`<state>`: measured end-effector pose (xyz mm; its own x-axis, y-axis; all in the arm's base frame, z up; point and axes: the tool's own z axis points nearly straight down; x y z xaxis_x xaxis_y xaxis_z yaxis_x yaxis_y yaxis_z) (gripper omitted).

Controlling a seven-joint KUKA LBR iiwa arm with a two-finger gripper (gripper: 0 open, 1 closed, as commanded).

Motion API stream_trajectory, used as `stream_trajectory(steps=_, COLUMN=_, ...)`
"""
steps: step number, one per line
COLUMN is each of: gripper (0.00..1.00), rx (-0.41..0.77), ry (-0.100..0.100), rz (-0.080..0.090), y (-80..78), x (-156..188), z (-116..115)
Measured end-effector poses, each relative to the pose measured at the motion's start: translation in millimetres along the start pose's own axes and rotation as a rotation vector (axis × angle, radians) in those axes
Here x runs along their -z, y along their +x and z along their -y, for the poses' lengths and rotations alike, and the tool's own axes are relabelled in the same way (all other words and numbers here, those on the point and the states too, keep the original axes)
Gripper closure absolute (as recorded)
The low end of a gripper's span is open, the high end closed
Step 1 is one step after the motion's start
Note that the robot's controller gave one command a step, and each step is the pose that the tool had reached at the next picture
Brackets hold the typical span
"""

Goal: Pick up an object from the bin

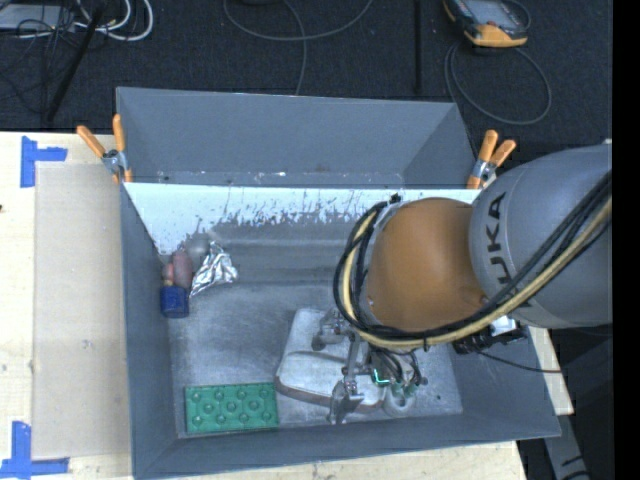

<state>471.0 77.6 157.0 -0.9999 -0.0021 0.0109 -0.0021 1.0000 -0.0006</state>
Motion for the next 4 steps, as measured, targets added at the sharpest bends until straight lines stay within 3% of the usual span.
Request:
stream_trajectory(steps=1, gripper=0.00, rx=0.141, ry=-0.006, rz=0.045, y=-20.9, x=-56, z=14)
stream_trajectory(steps=2, gripper=1.00, rx=0.135, ry=-0.008, rz=0.066, y=-26.5, x=-55, z=14)
stream_trajectory(steps=3, gripper=1.00, rx=-0.171, ry=0.000, rz=0.014, y=-75.9, x=-44, z=127)
stream_trajectory(steps=4, gripper=0.00, rx=-0.170, ry=-0.002, rz=0.010, y=-75.0, x=-44, z=125)
